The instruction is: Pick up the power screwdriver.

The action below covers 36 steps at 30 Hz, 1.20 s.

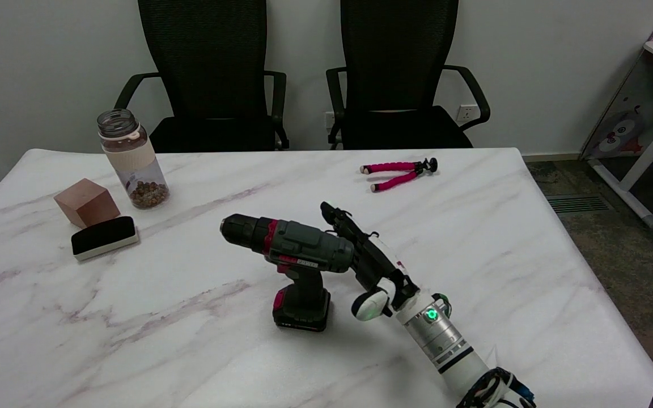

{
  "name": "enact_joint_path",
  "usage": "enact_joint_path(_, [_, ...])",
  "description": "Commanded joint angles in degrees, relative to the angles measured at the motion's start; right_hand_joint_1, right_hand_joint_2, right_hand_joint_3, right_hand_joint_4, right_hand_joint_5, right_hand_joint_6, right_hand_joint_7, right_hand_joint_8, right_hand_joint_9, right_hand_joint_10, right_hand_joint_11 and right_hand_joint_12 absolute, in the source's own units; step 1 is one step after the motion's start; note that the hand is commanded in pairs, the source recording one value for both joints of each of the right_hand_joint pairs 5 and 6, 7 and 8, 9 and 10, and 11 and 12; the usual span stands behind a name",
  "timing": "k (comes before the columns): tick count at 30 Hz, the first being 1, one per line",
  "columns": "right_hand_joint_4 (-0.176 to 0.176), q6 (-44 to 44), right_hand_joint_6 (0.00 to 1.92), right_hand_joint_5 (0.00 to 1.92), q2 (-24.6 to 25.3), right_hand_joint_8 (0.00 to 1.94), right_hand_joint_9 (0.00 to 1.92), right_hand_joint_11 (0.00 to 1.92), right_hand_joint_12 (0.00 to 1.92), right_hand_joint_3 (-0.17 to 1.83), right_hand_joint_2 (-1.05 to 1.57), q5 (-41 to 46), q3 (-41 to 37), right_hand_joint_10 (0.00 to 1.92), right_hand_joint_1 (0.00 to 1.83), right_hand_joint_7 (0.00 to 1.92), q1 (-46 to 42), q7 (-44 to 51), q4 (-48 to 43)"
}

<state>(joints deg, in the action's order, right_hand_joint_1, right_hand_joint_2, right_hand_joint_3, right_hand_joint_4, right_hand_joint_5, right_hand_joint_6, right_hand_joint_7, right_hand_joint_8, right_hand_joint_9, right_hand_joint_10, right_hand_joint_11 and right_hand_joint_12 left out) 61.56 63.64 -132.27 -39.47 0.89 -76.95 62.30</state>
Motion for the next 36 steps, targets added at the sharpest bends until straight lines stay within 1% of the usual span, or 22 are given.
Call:
enact_joint_path(1, [-0.033,-0.03,0.00,0.00,4.38,0.00,0.39,0.38,0.38,0.31,-0.23,-0.09,0.71,0.39,0.91,0.00,2.33,4.53,-3.35])
enact_joint_path(16, [-0.037,-0.30,0.00,0.00,5.00,0.00,0.41,0.37,0.37,0.35,-0.17,-0.09,1.71,0.41,0.91,0.00,3.07,4.00,-3.59])
enact_joint_path(26, [-0.038,-0.30,0.00,0.00,5.00,0.00,0.50,0.49,0.49,0.38,-0.14,-0.18,2.06,0.50,0.91,0.00,3.15,3.92,-3.25])
enact_joint_path(36, [-0.032,-0.30,0.00,0.00,4.91,0.00,0.54,0.53,0.53,0.39,-0.14,-0.18,3.27,0.54,0.91,0.00,4.23,3.80,-2.80])
